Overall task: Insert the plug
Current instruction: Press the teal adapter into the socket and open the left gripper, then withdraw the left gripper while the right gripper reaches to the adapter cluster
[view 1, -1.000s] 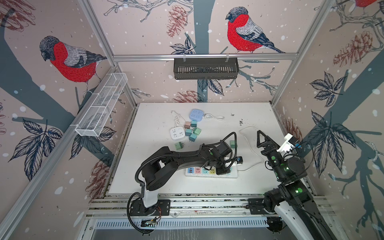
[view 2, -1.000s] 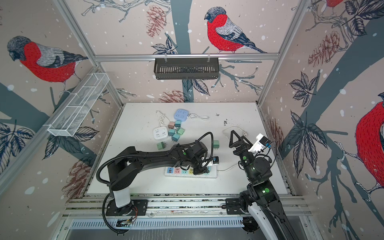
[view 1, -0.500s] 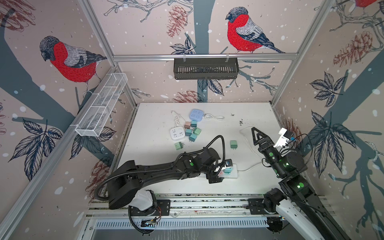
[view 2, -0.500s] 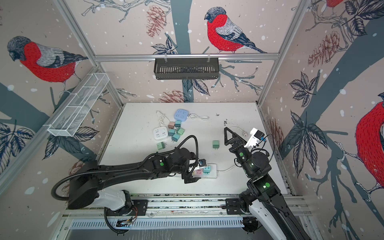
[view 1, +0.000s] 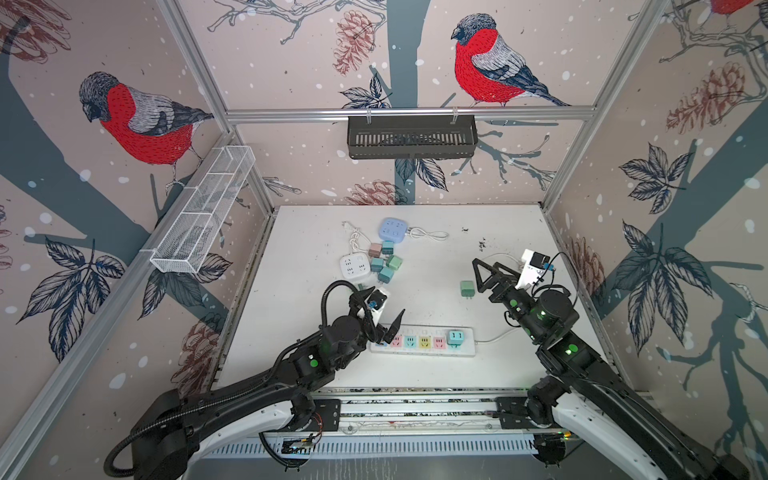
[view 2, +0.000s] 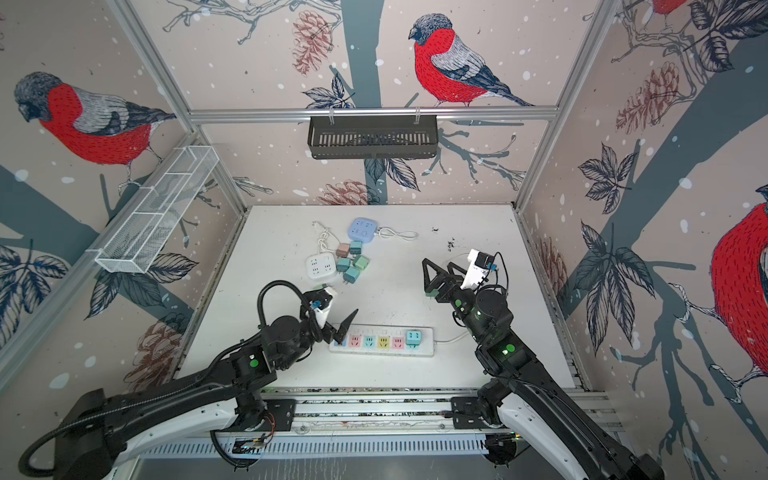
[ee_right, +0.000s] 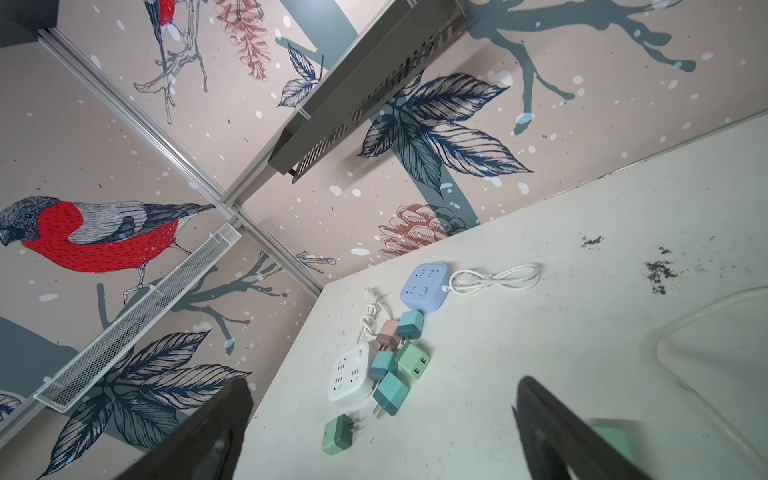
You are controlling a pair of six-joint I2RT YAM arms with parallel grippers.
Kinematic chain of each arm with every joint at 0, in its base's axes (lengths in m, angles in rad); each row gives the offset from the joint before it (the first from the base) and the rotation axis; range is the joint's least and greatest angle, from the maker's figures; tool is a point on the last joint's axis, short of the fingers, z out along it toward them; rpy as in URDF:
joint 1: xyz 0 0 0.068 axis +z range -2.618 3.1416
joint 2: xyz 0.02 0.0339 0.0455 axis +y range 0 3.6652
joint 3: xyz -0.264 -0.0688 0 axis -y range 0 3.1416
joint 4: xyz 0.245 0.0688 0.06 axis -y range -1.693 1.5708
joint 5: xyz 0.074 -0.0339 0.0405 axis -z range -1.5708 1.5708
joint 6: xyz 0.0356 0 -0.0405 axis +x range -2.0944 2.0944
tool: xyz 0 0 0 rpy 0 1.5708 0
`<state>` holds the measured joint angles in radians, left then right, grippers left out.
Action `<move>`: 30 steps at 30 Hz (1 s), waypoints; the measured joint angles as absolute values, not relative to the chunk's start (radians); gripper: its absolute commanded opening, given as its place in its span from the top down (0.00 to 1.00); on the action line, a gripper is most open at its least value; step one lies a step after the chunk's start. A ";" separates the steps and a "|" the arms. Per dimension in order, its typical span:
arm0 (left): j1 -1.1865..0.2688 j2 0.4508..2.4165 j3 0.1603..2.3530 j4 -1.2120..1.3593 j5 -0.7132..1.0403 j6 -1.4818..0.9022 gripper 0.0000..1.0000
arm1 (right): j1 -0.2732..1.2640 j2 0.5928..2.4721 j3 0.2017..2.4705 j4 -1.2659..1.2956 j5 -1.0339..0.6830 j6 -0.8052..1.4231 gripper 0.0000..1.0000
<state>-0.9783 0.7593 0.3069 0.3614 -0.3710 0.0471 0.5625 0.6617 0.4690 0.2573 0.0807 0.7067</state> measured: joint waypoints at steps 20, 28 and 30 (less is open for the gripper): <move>-0.733 0.363 0.099 0.291 -0.785 -0.332 0.02 | 0.934 1.342 0.856 0.022 0.356 0.627 0.14; -0.360 0.630 0.169 0.221 -0.425 -0.445 0.03 | 0.894 1.570 1.038 -0.020 0.377 0.620 0.17; -0.351 0.682 0.197 0.200 -0.372 -0.456 0.02 | 0.893 1.628 1.096 -0.038 0.377 0.601 0.18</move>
